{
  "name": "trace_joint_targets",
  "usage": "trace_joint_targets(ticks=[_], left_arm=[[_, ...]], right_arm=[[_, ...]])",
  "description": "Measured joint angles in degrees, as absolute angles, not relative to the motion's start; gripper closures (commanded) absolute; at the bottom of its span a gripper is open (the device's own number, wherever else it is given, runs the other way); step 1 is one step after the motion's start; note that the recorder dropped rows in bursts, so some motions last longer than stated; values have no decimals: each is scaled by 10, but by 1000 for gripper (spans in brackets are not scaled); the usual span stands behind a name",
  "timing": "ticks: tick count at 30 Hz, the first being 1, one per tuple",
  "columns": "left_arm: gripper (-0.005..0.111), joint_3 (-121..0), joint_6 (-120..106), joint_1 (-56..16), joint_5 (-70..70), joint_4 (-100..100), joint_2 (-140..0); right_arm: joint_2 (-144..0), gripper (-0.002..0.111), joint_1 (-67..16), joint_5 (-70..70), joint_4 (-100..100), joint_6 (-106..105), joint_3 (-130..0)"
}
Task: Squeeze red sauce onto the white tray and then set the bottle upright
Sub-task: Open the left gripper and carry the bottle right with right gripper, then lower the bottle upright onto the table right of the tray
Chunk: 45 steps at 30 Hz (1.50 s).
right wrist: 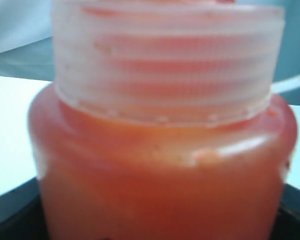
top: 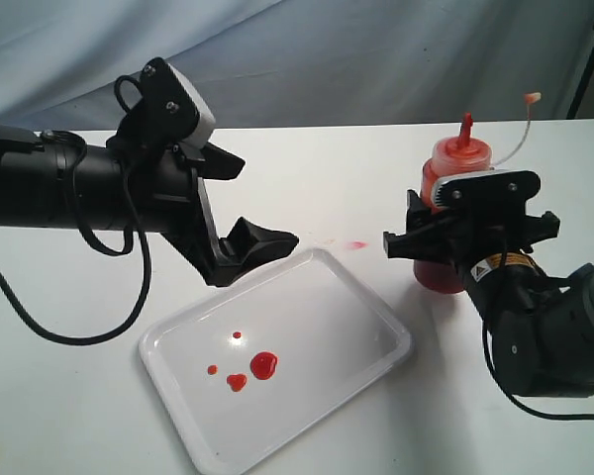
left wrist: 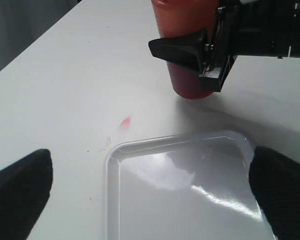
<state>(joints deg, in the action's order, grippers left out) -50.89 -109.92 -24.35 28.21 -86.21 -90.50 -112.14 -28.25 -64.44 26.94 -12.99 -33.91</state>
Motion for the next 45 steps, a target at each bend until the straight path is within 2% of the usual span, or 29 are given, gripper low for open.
trace_joint_targets(ticks=[7,20,32,35,36,38,40,42,43,45], left_arm=[[2,-509,-1089,-244,278,-862,-905],[2,-509,-1086,-244,278,-861,-905],[2,-509,-1080,-244,275,-861,-905],[2,-509,-1078,-244,275,-861,-905],[2,-509,-1078,-244,275,-861,-905],[2,-509,-1078,-244,275,-861,-905],[2,-509,-1078,-244,275,-861,-905],[2,-509,-1078,-244,275,-861,-905],[2,-509,-1078,-244,275,-861,-905],[2,-509,-1078,-244,275,-861,-905]], right_arm=[[-1121,108,-280,-633,335,-132,-339],[-1121,108,-280,-594,334,-133,-339],[-1159,106,-280,-644,328,-134,-345],[-1161,90,-280,-647,328,-134,-345],[-1161,82,-280,-647,328,-134,-345],[-1161,60,-280,-647,328,-134,-345],[-1161,31,-280,-647,330,-134,-345],[-1161,11,-280,-647,336,-134,-345],[-1161,4,-280,-643,344,-134,-345],[-1161,3,-280,-632,359,-141,-345]])
